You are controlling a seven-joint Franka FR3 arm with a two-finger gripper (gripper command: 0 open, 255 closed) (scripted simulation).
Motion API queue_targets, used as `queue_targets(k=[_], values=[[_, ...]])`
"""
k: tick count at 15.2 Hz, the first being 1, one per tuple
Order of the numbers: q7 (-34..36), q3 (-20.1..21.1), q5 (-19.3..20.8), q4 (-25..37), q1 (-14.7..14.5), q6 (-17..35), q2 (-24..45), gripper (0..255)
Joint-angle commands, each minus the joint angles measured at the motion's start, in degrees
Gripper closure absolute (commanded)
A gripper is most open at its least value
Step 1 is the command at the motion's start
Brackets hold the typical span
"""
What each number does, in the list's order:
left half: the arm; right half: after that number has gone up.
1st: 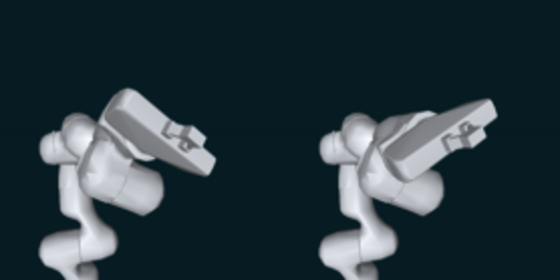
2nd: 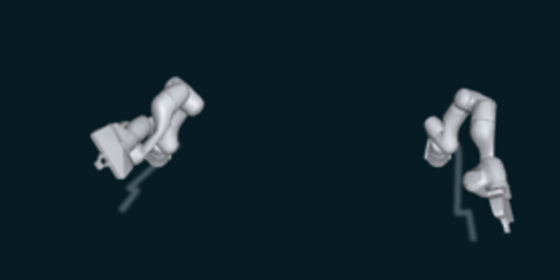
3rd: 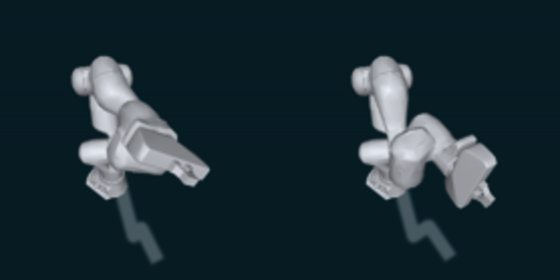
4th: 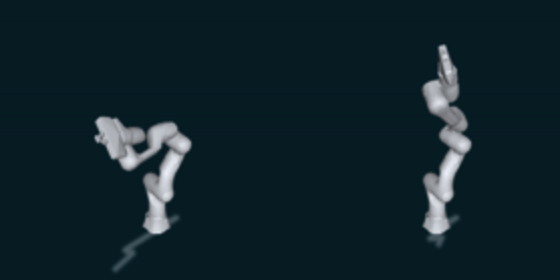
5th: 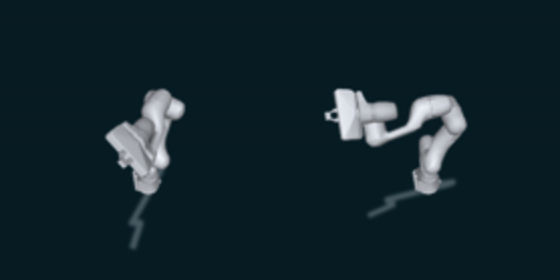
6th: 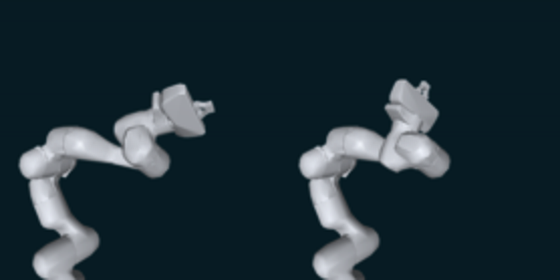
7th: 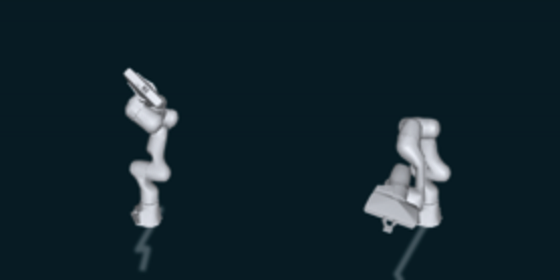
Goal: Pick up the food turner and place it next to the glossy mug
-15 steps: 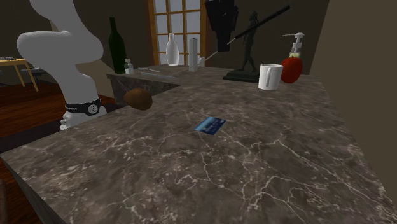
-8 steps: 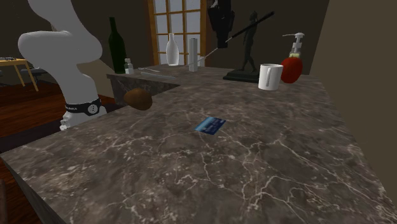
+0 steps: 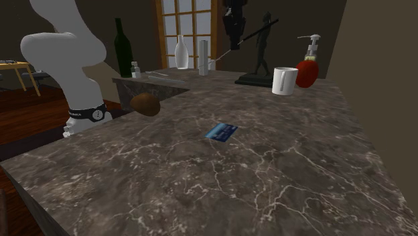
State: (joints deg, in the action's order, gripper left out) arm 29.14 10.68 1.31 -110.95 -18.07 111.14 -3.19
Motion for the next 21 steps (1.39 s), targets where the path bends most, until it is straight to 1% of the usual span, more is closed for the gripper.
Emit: queue_targets(k=[1, 6, 10, 15, 19, 21], values=[[2.8, 1.4, 0.2, 0.4, -1.2, -0.1, 0.4, 255], [10.0, 5.0, 1.1, 3.5, -4.5, -0.9, 3.0, 255], [15.8, 7.7, 2.4, 7.2, -7.3, -1.9, 6.1, 255], [23.1, 10.6, 4.8, 13.6, -11.3, -3.8, 11.3, 255], [28.7, 12.4, 7.3, 20.2, -15.1, -6.0, 16.6, 255], [29.0, 12.4, 7.5, 19.9, -15.4, -5.4, 17.0, 255]])
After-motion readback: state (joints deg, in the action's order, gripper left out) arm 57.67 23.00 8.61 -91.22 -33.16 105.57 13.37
